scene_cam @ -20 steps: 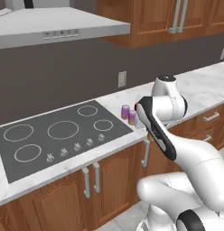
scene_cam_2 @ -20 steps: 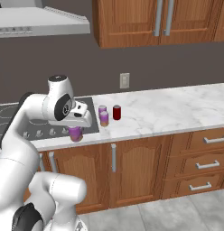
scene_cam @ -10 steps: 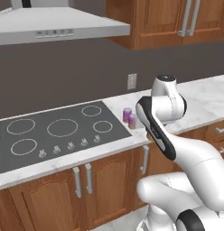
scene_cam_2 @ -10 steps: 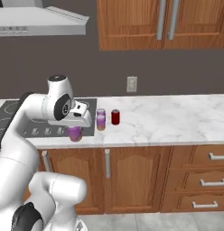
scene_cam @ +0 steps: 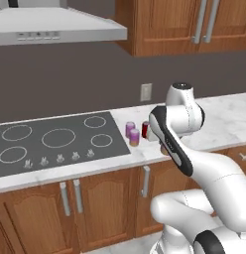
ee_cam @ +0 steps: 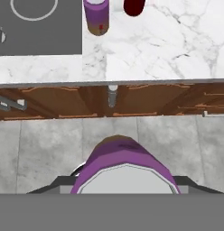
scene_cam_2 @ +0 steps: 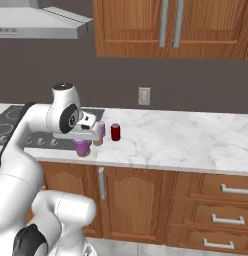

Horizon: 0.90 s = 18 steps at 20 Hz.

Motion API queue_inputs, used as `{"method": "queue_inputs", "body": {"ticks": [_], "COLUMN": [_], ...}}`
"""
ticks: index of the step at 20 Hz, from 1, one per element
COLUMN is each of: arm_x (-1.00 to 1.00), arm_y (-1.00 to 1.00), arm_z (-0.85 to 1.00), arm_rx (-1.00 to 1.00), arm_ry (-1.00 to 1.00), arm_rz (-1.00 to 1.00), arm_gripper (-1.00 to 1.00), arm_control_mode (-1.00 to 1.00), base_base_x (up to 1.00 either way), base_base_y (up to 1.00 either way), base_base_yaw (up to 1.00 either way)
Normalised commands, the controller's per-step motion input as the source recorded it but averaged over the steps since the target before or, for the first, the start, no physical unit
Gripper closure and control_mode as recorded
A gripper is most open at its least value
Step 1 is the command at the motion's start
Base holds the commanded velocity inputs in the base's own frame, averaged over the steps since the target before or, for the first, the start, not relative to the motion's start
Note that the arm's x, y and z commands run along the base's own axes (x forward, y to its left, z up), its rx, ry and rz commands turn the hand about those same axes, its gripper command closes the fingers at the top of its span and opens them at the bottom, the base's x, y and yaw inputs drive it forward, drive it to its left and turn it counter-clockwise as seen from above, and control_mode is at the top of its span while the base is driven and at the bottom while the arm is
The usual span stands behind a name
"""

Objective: Four empty soda cans are scattered around the kitchen. Gather all the cans and cluster them next to the stove for recycling.

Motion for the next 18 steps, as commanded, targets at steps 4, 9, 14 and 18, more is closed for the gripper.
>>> {"method": "queue_inputs", "body": {"ticks": [4, 9, 14, 18], "arm_x": [0.00, 0.00, 0.00, 0.00], "arm_y": [0.00, 0.00, 0.00, 0.00], "arm_z": [0.00, 0.00, 0.00, 0.00], "arm_rx": [0.00, 0.00, 0.00, 0.00], "arm_ry": [0.00, 0.00, 0.00, 0.00], "arm_rz": [0.00, 0.00, 0.00, 0.00], "arm_gripper": [1.00, 1.00, 1.00, 1.00], "arm_control_mode": [1.00, 1.00, 1.00, 1.00], "base_base_x": [0.00, 0.01, 0.10, 0.38], "base_base_y": [-0.75, -0.54, -0.15, 0.01], "base_base_yaw": [0.24, 0.14, 0.02, 0.00]}}
